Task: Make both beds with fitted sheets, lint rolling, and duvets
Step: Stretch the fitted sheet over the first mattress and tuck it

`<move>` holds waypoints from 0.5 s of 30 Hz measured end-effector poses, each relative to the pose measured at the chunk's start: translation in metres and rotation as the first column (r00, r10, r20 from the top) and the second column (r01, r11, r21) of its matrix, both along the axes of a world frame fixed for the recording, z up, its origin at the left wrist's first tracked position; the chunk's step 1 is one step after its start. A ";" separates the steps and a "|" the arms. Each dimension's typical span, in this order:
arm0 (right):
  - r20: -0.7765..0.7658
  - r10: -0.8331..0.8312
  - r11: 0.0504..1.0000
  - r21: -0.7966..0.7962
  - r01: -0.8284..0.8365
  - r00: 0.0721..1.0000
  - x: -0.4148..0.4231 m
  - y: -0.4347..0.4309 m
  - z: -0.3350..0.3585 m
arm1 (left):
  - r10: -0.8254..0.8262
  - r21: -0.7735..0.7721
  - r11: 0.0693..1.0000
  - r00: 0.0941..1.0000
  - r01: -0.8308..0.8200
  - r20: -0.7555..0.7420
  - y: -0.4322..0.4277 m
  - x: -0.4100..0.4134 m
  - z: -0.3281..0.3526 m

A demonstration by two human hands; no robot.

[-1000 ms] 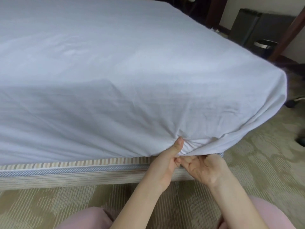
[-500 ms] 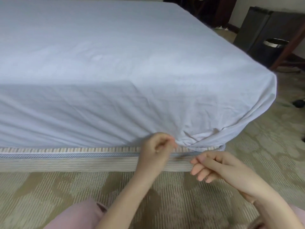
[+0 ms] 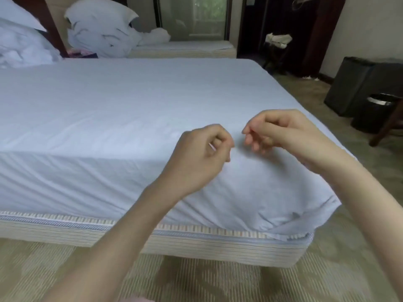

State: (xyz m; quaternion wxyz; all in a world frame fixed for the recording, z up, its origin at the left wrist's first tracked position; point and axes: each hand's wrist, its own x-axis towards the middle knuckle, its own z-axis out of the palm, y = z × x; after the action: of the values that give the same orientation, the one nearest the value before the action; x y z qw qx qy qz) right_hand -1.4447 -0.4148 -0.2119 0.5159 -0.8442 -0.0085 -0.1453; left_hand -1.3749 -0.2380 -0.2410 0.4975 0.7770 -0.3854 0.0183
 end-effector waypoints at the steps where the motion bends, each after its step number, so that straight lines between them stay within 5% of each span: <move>1: -0.002 -0.069 0.986 -0.151 0.068 0.998 0.021 -0.010 0.003 | 0.021 0.056 0.998 0.994 -0.027 0.112 -0.013 0.015 0.014; 3: 0.009 -0.216 0.863 -0.466 0.195 0.976 0.058 -0.040 -0.004 | 0.031 0.249 0.963 0.957 -0.106 0.287 -0.040 0.048 0.024; 5: 0.088 -0.330 0.742 -0.591 0.316 0.940 0.075 -0.066 -0.016 | 0.050 0.360 0.907 0.905 -0.219 0.422 -0.059 0.072 0.015; 15: 0.309 -0.476 0.674 -0.474 0.567 0.824 0.061 -0.079 -0.056 | 0.109 0.199 0.946 0.830 -0.256 0.548 -0.067 0.084 -0.026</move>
State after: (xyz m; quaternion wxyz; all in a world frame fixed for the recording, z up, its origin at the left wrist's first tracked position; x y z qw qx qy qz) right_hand -1.3838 -0.4933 -0.2678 0.1871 -0.9073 0.1511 -0.3450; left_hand -1.2904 -0.3054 -0.2665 0.2597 0.8343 -0.4297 0.2279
